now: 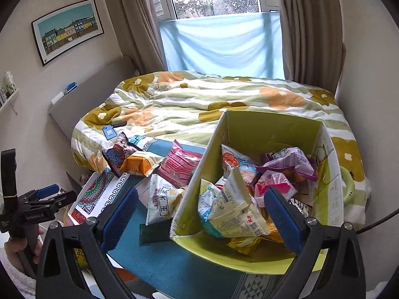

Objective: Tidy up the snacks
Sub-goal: 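Withdraw both tools from the box toward the remaining bags, then grasp the purple-white chip bag with the left tool while the right tool grasps the orange-cream bag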

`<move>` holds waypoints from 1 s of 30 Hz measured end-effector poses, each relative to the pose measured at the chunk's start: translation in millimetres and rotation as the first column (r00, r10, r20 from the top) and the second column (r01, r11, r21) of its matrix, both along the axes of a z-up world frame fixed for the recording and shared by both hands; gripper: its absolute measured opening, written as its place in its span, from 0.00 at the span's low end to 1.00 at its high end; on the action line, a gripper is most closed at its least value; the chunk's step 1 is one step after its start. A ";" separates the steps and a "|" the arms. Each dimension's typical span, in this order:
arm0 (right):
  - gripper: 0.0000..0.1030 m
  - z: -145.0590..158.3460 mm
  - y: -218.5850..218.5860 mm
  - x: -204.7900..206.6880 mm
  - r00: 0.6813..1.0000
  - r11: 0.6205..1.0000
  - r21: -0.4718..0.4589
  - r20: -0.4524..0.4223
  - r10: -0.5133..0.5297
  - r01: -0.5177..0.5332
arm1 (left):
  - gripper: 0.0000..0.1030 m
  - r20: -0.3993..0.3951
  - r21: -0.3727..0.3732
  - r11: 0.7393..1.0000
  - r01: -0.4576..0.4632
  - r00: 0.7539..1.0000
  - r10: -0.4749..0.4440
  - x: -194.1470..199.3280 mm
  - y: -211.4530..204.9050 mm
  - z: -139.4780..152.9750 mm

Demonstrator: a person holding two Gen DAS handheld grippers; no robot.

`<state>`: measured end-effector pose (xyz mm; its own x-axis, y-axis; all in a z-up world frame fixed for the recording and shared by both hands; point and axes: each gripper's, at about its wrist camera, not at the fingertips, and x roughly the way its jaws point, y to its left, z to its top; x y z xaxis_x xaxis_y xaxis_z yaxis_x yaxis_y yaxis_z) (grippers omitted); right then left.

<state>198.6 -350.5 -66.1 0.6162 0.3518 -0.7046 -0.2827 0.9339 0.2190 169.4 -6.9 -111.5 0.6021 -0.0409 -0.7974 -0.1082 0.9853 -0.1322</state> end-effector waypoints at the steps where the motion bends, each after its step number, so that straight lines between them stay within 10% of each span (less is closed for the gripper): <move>1: 0.98 -0.2 7.5 1.6 1.000 1.000 0.003 -0.001 -0.004 0.004 | 0.98 -0.002 0.001 1.000 0.008 1.000 -0.008 6.4 8.2 0.1; 14: 0.98 -17.9 121.2 59.0 0.993 0.996 0.019 -0.088 -0.084 0.086 | 0.98 -0.067 0.027 0.983 0.181 0.982 -0.179 110.1 101.4 -22.8; 30: 0.98 -115.1 223.4 135.8 0.964 0.989 -0.092 -0.232 -0.134 0.115 | 0.98 -0.212 -0.052 0.909 0.413 0.885 -0.414 223.1 112.3 -114.3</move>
<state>334.4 -127.0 -181.2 0.4642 0.2214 -0.8576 -0.1119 0.9751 0.1912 392.6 105.4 -225.8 0.3448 -0.2535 -0.9038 0.2826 0.9462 -0.1576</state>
